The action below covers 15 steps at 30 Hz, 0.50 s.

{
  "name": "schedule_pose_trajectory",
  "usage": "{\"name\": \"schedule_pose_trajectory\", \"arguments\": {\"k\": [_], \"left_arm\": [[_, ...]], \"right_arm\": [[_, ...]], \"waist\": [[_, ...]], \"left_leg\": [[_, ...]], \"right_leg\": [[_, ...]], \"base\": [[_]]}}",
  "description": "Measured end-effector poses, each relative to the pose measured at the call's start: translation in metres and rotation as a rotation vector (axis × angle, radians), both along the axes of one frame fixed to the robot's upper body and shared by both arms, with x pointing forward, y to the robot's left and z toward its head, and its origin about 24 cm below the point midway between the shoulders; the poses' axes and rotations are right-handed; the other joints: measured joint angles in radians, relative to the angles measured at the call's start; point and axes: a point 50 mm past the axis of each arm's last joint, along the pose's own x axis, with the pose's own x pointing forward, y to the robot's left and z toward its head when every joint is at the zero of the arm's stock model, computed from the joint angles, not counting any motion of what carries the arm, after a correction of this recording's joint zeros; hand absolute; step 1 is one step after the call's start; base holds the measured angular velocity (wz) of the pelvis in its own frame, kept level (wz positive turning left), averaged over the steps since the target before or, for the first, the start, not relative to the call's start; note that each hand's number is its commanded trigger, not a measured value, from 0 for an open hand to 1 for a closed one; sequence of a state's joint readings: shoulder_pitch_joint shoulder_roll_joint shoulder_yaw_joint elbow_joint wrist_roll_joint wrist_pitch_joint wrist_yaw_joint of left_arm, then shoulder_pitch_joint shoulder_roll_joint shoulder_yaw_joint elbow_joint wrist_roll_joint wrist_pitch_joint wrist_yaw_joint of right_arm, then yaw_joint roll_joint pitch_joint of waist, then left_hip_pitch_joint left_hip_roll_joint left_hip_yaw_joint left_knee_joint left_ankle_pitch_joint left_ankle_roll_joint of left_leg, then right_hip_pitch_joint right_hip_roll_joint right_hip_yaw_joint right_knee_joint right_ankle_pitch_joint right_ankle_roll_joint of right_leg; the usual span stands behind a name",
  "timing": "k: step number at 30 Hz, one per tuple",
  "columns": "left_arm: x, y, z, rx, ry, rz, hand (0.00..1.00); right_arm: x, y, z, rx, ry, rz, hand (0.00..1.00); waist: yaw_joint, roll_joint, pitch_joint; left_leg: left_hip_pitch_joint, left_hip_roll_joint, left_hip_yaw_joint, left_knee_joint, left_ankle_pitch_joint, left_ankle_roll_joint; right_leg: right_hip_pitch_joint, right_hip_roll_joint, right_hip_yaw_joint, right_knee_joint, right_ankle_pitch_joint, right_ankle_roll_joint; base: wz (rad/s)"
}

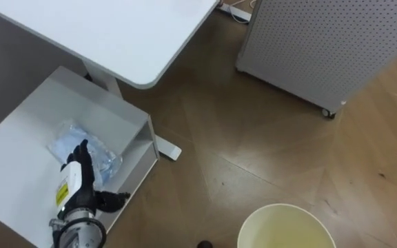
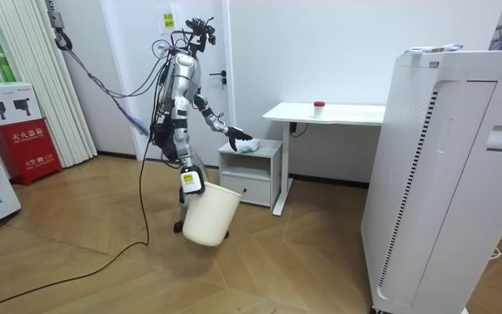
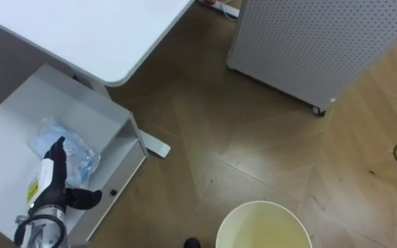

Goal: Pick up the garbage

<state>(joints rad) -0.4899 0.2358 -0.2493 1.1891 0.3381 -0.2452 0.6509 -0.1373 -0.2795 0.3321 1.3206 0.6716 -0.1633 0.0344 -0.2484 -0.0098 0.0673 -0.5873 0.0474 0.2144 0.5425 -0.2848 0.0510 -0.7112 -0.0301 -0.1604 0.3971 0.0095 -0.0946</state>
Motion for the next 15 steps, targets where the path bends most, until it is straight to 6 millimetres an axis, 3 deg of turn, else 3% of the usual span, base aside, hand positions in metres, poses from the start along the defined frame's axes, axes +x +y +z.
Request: {"name": "schedule_pose_trajectory", "arguments": {"k": [15], "left_arm": [[0.0025, 0.0019, -0.0033, 0.138, 0.11, -0.089, 0.0]], "right_arm": [[-0.0111, 0.0006, -0.0049, 0.008, 0.07, -0.011, 1.0]], "waist": [[-0.016, 0.0, 0.0008]], "left_leg": [[-0.081, 0.016, -0.002, 0.068, -0.022, -0.003]], "right_leg": [[-0.069, 0.015, 0.002, 0.025, 0.005, -0.008]], "base": [[-0.03]]}}
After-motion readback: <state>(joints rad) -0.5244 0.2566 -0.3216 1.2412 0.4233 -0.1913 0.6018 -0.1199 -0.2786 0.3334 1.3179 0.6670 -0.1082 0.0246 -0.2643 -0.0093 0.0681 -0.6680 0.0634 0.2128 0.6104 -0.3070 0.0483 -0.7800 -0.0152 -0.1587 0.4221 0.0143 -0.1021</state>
